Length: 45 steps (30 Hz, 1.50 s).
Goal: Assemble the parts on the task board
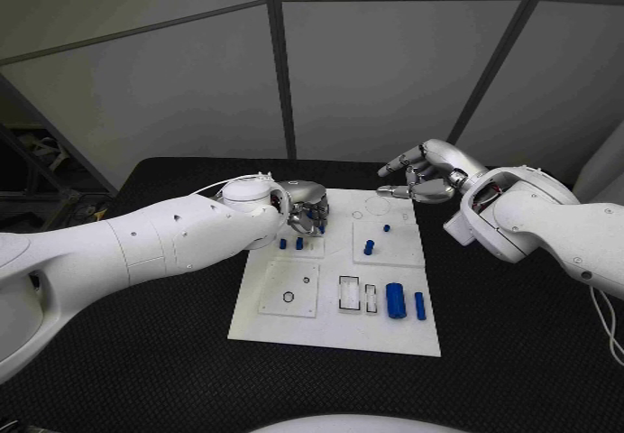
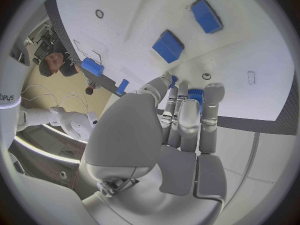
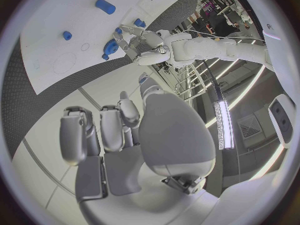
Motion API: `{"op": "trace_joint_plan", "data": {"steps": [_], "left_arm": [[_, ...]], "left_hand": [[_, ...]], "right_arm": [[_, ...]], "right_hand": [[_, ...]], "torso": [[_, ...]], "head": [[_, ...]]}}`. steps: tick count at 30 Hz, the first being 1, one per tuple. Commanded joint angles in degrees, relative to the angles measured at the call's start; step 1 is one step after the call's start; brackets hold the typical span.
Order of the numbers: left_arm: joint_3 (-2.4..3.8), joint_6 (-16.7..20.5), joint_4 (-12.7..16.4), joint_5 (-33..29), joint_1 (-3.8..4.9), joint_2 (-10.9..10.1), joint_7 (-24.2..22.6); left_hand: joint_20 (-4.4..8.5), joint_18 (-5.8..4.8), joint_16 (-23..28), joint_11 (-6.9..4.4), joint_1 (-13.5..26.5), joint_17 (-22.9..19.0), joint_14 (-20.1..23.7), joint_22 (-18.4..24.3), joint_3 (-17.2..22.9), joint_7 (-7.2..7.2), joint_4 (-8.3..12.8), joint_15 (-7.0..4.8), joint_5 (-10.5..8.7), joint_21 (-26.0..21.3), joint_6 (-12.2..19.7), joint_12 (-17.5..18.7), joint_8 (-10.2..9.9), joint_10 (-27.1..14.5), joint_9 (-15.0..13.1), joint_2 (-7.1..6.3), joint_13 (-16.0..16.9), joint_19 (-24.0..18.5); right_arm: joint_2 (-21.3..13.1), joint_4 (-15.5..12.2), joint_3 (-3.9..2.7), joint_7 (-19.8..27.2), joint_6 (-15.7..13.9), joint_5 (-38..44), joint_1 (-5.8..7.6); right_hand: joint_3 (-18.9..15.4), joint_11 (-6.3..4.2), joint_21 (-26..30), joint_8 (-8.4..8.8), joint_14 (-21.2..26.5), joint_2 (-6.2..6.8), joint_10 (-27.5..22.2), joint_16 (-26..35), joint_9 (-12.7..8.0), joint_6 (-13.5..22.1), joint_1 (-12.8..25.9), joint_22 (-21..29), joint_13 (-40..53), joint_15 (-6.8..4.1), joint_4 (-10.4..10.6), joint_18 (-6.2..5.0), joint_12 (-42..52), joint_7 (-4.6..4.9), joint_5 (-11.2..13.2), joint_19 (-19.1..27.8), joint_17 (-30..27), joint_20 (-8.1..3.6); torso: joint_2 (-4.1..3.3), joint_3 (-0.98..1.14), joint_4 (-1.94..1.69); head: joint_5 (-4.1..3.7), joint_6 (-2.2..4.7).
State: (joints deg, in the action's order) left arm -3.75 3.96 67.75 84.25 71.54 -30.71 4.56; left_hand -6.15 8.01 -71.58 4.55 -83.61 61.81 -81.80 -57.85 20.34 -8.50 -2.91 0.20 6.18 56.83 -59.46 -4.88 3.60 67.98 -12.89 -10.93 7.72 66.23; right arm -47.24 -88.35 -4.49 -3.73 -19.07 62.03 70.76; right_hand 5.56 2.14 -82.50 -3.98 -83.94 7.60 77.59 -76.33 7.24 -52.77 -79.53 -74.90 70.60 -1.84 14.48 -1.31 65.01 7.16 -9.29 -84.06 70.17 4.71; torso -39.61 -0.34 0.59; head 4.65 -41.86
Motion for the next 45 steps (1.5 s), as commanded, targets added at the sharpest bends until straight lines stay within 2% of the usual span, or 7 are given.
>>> {"op": "trace_joint_plan", "data": {"steps": [1,11,15,32,37,41,45], "left_arm": [[-0.14,-1.78,0.02,-0.11,-0.25,0.17,-0.17],[-0.14,-2.61,-0.40,-0.19,-0.30,0.37,-0.51],[-0.14,-2.13,-0.46,-0.41,-0.34,0.46,-1.32],[0.00,1.84,1.30,-2.64,-0.57,-1.54,-3.25],[1.86,2.99,2.23,-2.88,-0.59,-2.55,-3.46],[3.81,3.37,3.38,-2.86,-0.61,-3.72,-3.27],[4.88,3.16,4.55,-2.99,-0.62,-5.01,-2.87]], "left_hand": [[-0.38,0.52,-0.53,0.22,-0.14,0.31,-0.33,-0.33,0.53,0.21,0.07,0.12,0.22,0.45,-0.32,0.04,0.24,0.36,0.16,0.72,-0.17,0.13],[0.21,0.23,-1.78,-0.79,-0.95,1.34,-1.20,-2.45,2.59,1.02,1.08,-0.68,0.10,2.45,-3.73,-1.14,1.25,3.05,0.42,3.31,-0.55,1.28],[0.54,0.05,-2.19,-1.08,-1.31,1.63,-1.54,-3.39,3.66,1.26,1.95,-0.98,-1.78,3.33,-4.85,-1.40,1.35,3.84,0.58,4.19,-0.78,1.78],[0.78,-0.21,-2.72,-1.08,-1.04,1.97,-2.02,-4.80,4.86,1.13,3.43,-1.09,-0.91,4.62,-5.67,-1.19,0.94,4.07,1.07,4.24,-1.38,2.50],[0.78,-0.24,-2.75,-1.05,-0.99,1.99,-2.05,-4.97,4.97,1.08,3.58,-1.08,-0.79,4.77,-5.72,-1.16,0.89,4.09,1.13,4.18,-1.44,2.60],[0.78,-0.25,-2.77,-1.05,-0.97,2.00,-2.06,-5.00,4.98,1.07,3.61,-1.08,-0.77,4.80,-5.74,-1.15,0.88,4.10,1.14,4.16,-1.46,2.61],[0.78,-0.27,-2.80,-1.04,-0.85,2.01,-2.11,-5.12,5.04,1.06,3.71,-1.08,-0.74,4.91,-5.85,-1.16,0.86,4.18,1.18,4.09,-1.51,2.68]], "right_arm": [[0.04,-0.09,-0.03,0.28,-0.08,0.03,0.12],[0.01,-0.13,-0.03,0.26,-0.03,0.04,0.12],[0.00,-0.15,-0.03,0.25,-0.01,0.04,0.12],[-0.10,-0.15,-0.03,0.33,-0.02,0.06,0.12],[-0.14,-0.03,-0.03,0.39,-0.07,0.06,0.12],[-0.20,0.09,-0.03,0.40,-0.09,0.06,0.12],[-0.22,0.15,-0.03,0.42,-0.08,0.06,0.11]], "right_hand": [[0.08,0.00,0.23,0.15,-1.70,-0.10,0.06,0.20,-0.09,-0.43,-0.20,-6.49,0.00,-0.35,0.14,-1.04,0.05,-0.12,-0.22,-0.51,-0.02,-0.52],[0.10,-0.01,0.15,0.12,-1.73,-0.14,0.16,0.13,-0.08,-0.50,-0.23,-6.59,0.14,-0.36,0.16,-1.01,0.24,-0.14,-0.25,-0.57,0.10,-0.52],[0.10,-0.01,0.15,0.12,-1.73,-0.14,0.16,0.13,-0.08,-0.50,-0.23,-6.59,0.14,-0.36,0.16,-1.01,0.24,-0.14,-0.25,-0.57,0.10,-0.52],[0.13,-0.02,0.14,0.08,-1.75,-0.20,0.20,0.11,-0.07,-0.60,-0.24,-6.61,0.16,-0.36,0.17,-1.00,0.29,-0.15,-0.27,-0.59,0.15,-0.53],[0.13,-0.02,0.14,0.08,-1.75,-0.20,0.20,0.11,-0.07,-0.60,-0.24,-6.61,0.16,-0.36,0.17,-1.00,0.29,-0.15,-0.27,-0.59,0.15,-0.53],[0.13,-0.02,0.14,0.08,-1.75,-0.20,0.20,0.11,-0.07,-0.60,-0.24,-6.61,0.16,-0.36,0.17,-1.00,0.29,-0.15,-0.27,-0.59,0.15,-0.53],[0.13,-0.02,0.14,0.08,-1.75,-0.20,0.20,0.11,-0.07,-0.60,-0.24,-6.61,0.16,-0.36,0.17,-1.00,0.29,-0.15,-0.27,-0.59,0.15,-0.53]], "torso": [[0.00,0.00,-0.02],[-0.01,0.03,0.03],[-0.03,0.03,-0.02],[0.04,-0.03,-0.11],[0.06,-0.05,-0.12],[0.03,-0.07,-0.15],[0.07,-0.05,-0.17]], "head": [[-0.04,0.00],[-0.15,0.00],[-0.15,-0.01],[-0.17,0.18],[-0.06,0.36],[0.04,0.40],[0.25,0.41]]}}
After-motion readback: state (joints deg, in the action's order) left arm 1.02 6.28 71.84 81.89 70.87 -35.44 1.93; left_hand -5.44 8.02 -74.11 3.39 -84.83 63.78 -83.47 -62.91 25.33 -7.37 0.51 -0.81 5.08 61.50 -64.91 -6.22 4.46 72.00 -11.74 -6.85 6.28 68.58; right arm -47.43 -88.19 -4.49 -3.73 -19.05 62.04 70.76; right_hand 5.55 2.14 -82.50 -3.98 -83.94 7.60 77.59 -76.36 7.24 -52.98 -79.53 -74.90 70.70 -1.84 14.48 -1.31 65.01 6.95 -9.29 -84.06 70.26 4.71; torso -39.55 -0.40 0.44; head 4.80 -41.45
